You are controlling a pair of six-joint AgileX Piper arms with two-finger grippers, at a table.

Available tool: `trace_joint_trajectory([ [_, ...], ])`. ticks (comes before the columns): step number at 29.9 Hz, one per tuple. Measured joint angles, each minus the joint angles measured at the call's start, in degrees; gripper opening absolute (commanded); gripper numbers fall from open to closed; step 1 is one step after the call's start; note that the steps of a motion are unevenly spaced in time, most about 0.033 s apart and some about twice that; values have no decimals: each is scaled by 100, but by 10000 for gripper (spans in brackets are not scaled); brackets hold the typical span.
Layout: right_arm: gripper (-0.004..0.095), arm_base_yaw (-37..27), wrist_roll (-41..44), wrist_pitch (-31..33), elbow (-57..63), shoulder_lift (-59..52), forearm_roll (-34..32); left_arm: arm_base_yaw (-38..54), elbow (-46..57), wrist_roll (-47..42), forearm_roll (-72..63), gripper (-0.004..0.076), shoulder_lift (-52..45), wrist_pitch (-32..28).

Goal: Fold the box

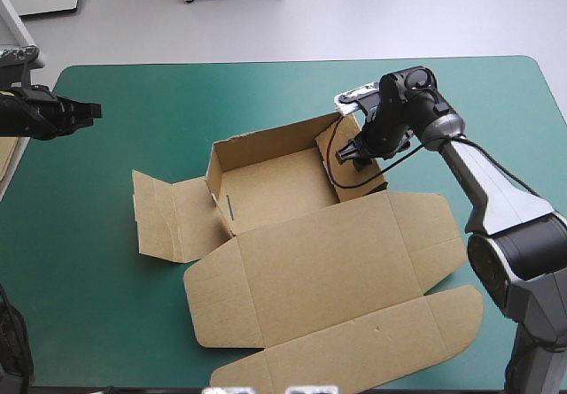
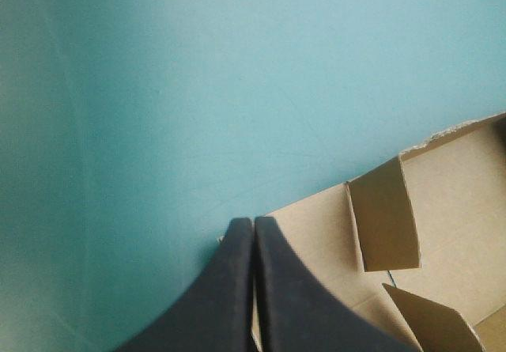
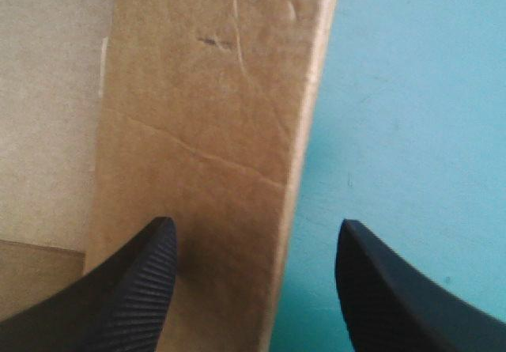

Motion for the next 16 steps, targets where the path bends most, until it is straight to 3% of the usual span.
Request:
trace_joint_trajectory([
  [5, 395, 0, 0, -5, 0, 135, 91, 0, 0, 0, 0, -7, 0, 15],
  [7, 263, 0, 0, -5, 0, 162, 127, 0, 0, 0, 0, -7, 0, 17],
  [10, -17, 0, 0, -5, 0, 179, 159, 0, 0, 0, 0, -7, 0, 20],
  [16, -1, 0, 67, -71, -14, 185, 94, 0, 0, 0, 0, -7, 0, 39],
])
